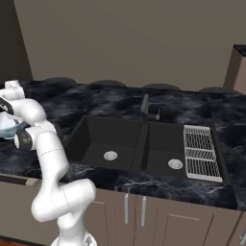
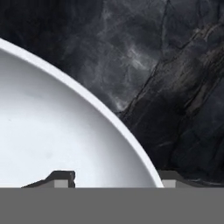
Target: Place the bowl in the left basin and the cup in the right basin of the sink.
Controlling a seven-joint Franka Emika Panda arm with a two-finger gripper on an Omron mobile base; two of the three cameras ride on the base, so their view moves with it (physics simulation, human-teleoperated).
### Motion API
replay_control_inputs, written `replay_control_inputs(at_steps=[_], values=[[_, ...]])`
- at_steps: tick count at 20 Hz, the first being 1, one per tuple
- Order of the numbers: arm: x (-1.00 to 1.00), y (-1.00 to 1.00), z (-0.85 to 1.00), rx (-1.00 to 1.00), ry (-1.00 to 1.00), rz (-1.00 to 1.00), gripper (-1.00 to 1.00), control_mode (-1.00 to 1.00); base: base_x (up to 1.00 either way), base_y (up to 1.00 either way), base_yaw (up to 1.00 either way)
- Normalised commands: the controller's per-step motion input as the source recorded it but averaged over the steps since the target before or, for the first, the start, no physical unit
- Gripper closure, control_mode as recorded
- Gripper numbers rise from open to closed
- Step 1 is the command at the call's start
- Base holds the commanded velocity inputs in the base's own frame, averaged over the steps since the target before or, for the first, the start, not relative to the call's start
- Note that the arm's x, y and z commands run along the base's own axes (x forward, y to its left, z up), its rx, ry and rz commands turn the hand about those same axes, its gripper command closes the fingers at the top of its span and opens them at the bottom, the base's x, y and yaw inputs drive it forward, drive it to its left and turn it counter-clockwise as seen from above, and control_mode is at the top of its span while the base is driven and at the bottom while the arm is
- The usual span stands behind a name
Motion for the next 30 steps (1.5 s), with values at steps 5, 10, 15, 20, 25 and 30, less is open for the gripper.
replay_control_inputs(at_steps=[5, 10, 15, 20, 25, 30], values=[[0.00, -0.01, -0.06, 0.00, -0.04, -0.15, 1.00, -1.00, 0.00, 0.00, 0.00], [-0.04, -0.14, 0.00, 0.00, -0.08, -0.19, 1.00, -1.00, 0.00, 0.00, 0.00], [-0.04, -0.20, 0.06, 0.00, -0.15, -0.18, 1.00, -1.00, 0.00, 0.00, 0.00], [-0.12, -0.26, 0.13, 0.00, -0.23, -0.17, 1.00, -1.00, 0.00, 0.00, 0.00], [-0.22, -0.30, 0.16, 0.00, -0.32, -0.17, 1.00, -1.00, 0.00, 0.00, 0.00], [-0.22, -0.34, 0.16, 0.00, -0.36, -0.15, 1.00, -1.00, 0.00, 0.00, 0.00]])
